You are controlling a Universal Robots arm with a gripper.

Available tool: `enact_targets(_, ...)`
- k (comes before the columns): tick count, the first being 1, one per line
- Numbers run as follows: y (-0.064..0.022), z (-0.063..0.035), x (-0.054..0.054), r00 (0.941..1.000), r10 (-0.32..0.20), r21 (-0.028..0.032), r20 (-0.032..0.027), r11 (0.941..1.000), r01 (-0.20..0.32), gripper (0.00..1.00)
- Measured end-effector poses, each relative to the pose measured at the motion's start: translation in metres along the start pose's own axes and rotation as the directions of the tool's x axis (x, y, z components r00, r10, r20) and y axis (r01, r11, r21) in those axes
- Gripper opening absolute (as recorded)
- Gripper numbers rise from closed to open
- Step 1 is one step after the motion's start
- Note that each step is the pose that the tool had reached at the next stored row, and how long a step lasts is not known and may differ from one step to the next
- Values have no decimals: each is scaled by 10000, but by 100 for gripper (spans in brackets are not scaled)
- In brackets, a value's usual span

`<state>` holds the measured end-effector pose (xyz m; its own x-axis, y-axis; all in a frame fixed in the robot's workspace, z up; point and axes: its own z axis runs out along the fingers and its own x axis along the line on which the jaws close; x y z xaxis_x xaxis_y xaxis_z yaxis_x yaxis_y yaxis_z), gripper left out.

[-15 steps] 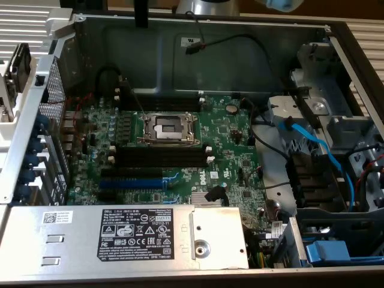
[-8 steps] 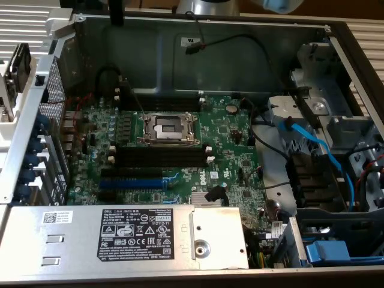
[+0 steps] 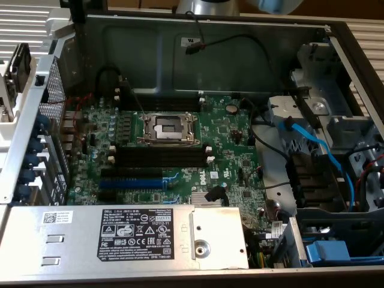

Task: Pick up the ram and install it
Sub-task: 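Reach for the ram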

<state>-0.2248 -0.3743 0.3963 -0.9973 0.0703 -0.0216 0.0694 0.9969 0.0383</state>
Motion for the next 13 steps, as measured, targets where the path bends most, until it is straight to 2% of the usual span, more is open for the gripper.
enact_targets(13,-32,-14,592,10000,1,0,0,10000,-1,10)
